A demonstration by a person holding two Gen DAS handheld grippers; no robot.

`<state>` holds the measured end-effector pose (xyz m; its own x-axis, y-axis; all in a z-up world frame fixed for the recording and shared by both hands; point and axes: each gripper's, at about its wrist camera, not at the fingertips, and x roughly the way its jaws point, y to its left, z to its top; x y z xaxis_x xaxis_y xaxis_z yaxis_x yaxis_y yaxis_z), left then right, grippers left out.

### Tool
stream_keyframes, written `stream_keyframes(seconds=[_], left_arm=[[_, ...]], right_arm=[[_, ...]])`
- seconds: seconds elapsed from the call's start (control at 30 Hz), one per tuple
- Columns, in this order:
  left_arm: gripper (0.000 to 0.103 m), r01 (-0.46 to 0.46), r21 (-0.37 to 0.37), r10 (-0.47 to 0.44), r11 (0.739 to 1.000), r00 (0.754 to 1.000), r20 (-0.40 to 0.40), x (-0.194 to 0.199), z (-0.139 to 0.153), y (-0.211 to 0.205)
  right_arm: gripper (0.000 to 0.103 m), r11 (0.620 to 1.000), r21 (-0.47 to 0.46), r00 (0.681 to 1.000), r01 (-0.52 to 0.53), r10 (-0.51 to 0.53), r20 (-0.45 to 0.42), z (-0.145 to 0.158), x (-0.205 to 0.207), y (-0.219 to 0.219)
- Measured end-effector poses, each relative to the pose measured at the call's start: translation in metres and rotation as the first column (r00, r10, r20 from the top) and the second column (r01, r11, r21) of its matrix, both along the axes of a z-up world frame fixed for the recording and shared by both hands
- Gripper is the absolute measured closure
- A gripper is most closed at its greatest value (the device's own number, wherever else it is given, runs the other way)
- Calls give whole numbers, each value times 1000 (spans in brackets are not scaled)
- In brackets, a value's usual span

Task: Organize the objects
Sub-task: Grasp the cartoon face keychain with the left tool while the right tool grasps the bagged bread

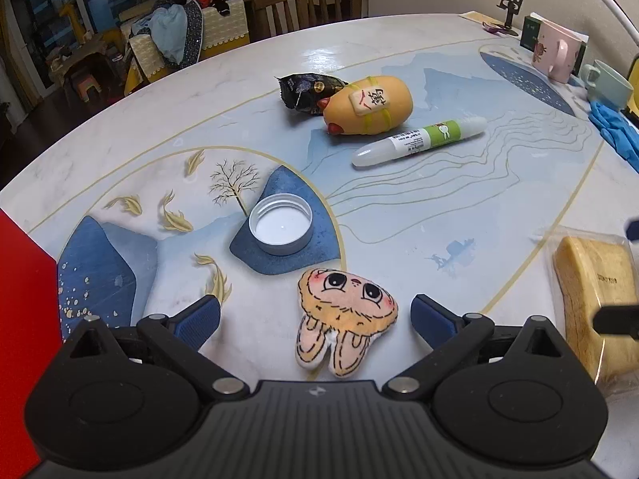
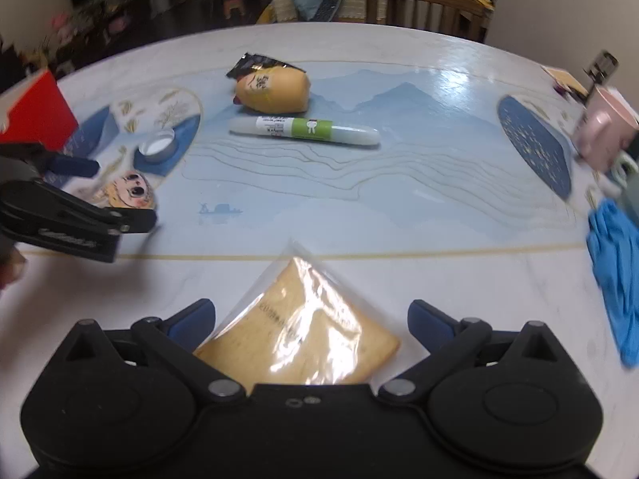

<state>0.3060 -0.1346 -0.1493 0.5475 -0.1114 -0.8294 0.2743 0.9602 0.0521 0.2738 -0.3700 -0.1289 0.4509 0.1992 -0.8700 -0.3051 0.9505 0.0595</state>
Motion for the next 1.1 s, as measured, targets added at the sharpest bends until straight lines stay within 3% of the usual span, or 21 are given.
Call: stream_keyframes(seconds=[0.2,0.4,0.67,0.83,0.93,1.03,1.1], left_arm=[[1,-7,7,7,1000,1000,-6,5,-1,0],[1,-24,-6,24,1000,1000,-14,9,-3,2],[1,-16,4,16,1000,1000,-10,10,-6,1],[14,-13,-7,13,1000,1000,6,8,-3,0],[28,-7,-17,7,1000,1000,13,6,-1,-1],[49,9,-4,-9,1000,1000,26,2,2,-4],[51,22,18,-23,1000,999,30,1,3,-7]], right_arm=[[0,982,58,980,180,-174,-102,-6,-5,-10],[0,909,112,894,402,-363,-262,-20,2,-13],[1,918,11,896,397,-385,-220,-22,5,11],[3,933,-26,912,359,-356,-204,-21,5,16],[7,937,-26,918,348,-346,-195,-20,4,17],[12,941,-21,923,339,-337,-187,-18,3,18],[17,943,-15,927,332,-329,-182,-17,2,19]])
